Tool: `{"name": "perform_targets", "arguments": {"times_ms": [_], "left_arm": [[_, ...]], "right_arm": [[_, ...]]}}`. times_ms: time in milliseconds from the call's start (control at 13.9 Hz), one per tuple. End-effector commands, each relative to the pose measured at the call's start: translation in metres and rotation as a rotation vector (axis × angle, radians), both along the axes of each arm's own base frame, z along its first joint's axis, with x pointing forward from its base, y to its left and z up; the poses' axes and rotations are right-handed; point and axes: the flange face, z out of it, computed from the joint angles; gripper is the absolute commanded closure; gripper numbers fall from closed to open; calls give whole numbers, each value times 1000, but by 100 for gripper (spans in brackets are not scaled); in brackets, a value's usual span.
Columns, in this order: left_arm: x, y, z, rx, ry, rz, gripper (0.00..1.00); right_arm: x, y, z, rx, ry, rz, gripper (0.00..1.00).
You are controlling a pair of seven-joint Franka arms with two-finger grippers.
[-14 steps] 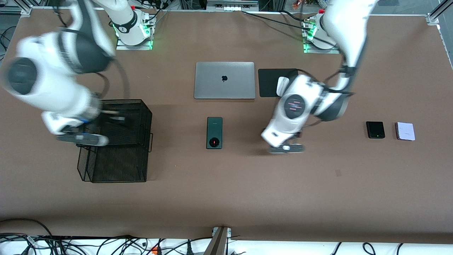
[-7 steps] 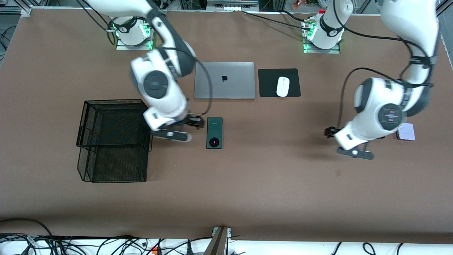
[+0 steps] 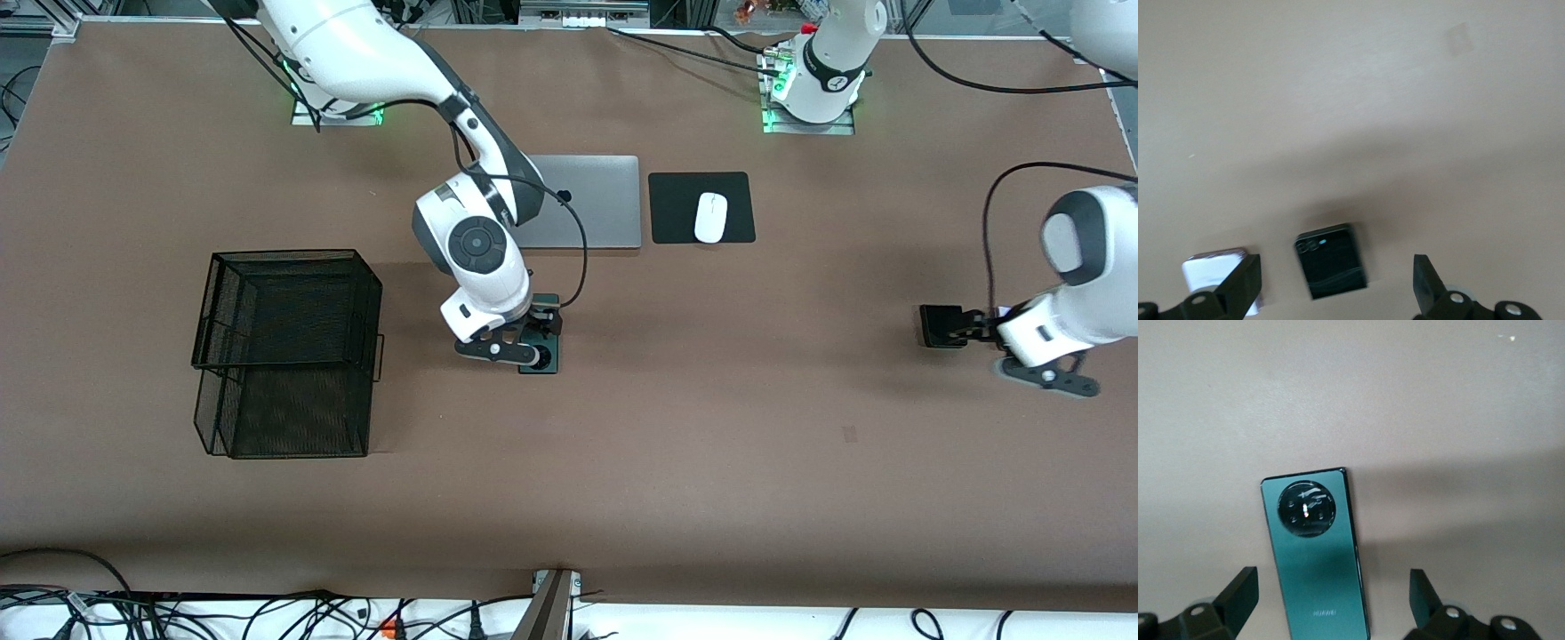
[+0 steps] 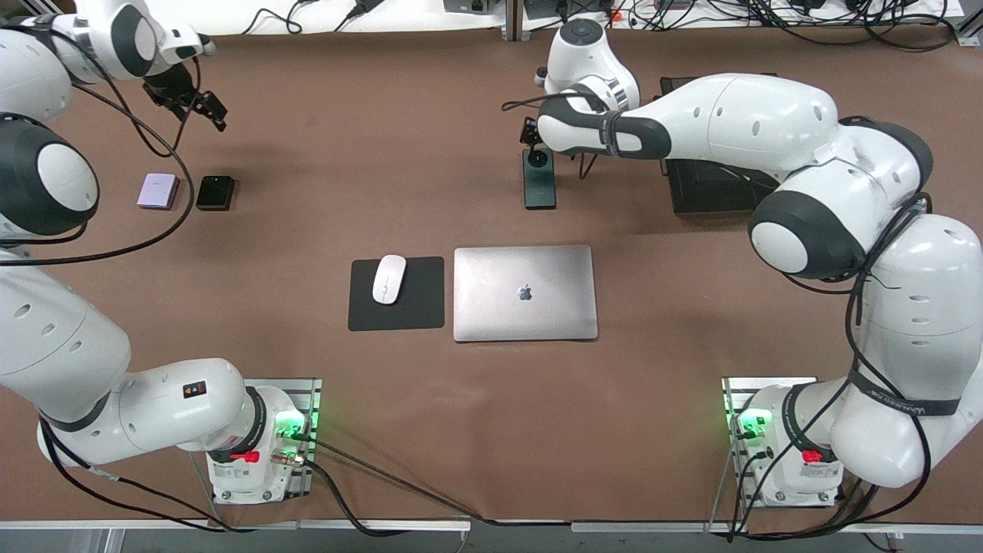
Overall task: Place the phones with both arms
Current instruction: 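Set down the green phone while the right gripper grasps it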
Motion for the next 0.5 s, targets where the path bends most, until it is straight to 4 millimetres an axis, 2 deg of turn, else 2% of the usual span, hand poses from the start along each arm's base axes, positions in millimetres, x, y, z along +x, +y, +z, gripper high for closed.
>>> {"name": "perform_targets", "arguments": {"times_ms": [0,216,287,431], "left_arm": [[10,-6,15,60,25,-36,0],[6,12,6,66,63,-10,0],[2,24,5,69,65,5,0],[-1,35,0,69,55,20,0]], "right_arm": [[-7,12,-14,-29,-14,61,0],[-11,14,-30,-35,-4,100,0],[-12,16,-36,-26,-12,99,0],[-18,26,-44,-10,-29,108,0]]}}
